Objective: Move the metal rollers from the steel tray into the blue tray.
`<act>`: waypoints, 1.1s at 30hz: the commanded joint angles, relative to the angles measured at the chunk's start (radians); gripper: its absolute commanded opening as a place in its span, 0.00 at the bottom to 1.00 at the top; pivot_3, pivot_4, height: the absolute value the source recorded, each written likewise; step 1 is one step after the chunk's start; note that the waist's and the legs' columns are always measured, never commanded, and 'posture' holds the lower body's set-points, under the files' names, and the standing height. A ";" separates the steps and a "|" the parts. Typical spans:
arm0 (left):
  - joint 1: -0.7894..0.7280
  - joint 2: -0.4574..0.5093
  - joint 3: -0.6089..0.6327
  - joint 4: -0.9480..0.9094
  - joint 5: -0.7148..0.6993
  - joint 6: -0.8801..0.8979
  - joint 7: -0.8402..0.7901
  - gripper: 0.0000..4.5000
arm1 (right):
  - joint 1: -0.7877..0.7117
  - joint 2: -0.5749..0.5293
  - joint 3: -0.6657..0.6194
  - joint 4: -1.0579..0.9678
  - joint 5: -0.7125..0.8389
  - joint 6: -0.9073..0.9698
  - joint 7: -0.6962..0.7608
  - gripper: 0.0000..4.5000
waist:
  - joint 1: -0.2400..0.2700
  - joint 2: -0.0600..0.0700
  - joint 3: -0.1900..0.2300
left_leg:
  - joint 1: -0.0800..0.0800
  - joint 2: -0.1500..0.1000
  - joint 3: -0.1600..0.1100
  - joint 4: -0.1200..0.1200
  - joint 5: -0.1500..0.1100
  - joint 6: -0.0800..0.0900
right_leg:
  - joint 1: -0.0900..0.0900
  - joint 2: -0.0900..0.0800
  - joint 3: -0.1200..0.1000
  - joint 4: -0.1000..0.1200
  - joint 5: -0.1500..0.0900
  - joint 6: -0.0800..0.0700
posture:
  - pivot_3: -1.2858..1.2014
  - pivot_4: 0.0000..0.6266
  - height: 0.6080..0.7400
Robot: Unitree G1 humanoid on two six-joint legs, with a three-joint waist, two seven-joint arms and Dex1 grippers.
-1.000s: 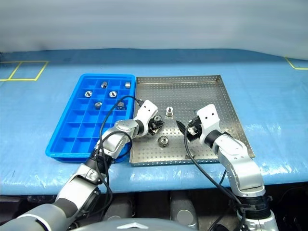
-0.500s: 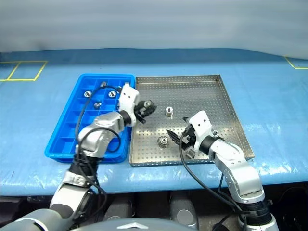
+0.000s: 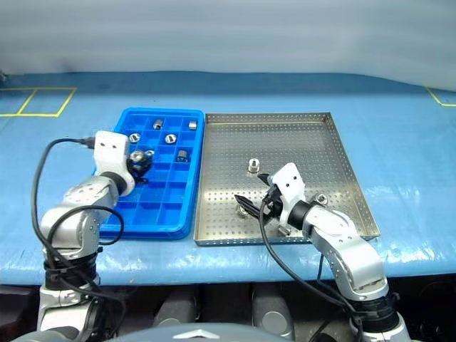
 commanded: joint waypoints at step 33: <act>-0.082 -0.008 -0.403 -0.020 -0.285 -0.108 -0.473 0.71 | 0.022 -0.032 -0.084 -0.065 -0.072 0.030 -0.140 0.96 | -0.007 0.000 0.000 | -0.003 0.000 0.001 0.000 -0.001 0.001 | -0.001 -0.001 0.000 -0.002 0.000 0.000 | 0.49 0.24 1.00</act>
